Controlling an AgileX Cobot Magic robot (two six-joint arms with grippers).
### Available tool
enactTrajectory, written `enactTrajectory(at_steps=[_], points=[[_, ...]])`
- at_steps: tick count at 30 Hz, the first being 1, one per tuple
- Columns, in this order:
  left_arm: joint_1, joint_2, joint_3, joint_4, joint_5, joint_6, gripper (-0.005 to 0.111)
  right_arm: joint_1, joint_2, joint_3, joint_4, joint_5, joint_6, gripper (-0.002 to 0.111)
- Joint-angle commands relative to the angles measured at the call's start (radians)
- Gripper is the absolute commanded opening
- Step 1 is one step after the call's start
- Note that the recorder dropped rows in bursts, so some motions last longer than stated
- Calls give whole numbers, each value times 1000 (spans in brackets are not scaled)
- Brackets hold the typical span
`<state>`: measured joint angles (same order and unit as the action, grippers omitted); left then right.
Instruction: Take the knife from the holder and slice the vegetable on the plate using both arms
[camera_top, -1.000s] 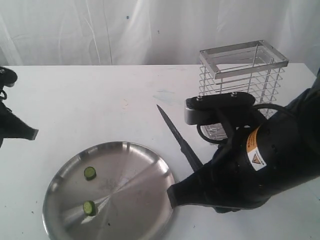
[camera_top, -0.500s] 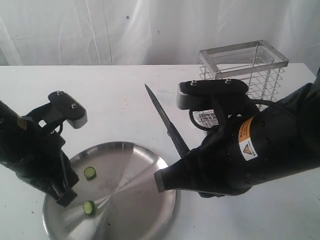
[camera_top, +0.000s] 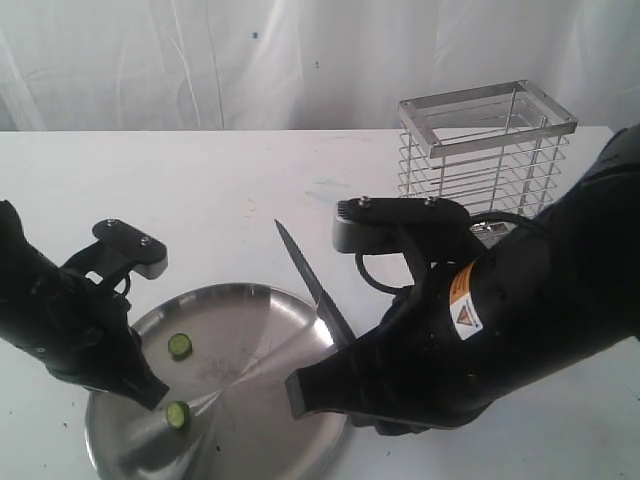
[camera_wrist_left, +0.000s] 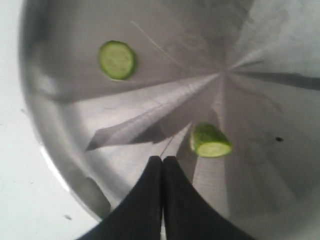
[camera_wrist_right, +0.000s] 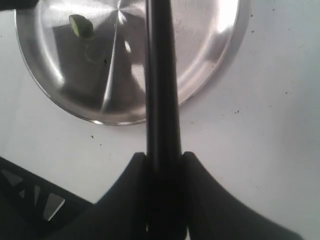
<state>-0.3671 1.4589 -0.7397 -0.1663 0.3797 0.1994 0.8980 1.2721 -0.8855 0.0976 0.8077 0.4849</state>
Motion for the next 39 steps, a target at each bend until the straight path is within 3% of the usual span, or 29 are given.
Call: enactTrajectory(at_steps=[1, 5, 9, 11, 27, 39], points=[[57, 10, 9, -39, 22, 53, 0, -5, 1, 3, 33, -34, -22, 0], [64, 10, 21, -200, 24, 203, 0, -5, -1, 3, 41, -64, -22, 0], [64, 29, 22, -423, 29, 457, 0, -5, -1, 3, 41, -75, -22, 0], [64, 47, 22, -458, 23, 507, 0, -5, -1, 3, 41, -75, -26, 0], [64, 112, 22, -416, -67, 514, 0, -5, -1, 3, 41, -57, -37, 0], [64, 176, 22, -402, -15, 514, 0, -5, -1, 3, 47, -65, -37, 0]])
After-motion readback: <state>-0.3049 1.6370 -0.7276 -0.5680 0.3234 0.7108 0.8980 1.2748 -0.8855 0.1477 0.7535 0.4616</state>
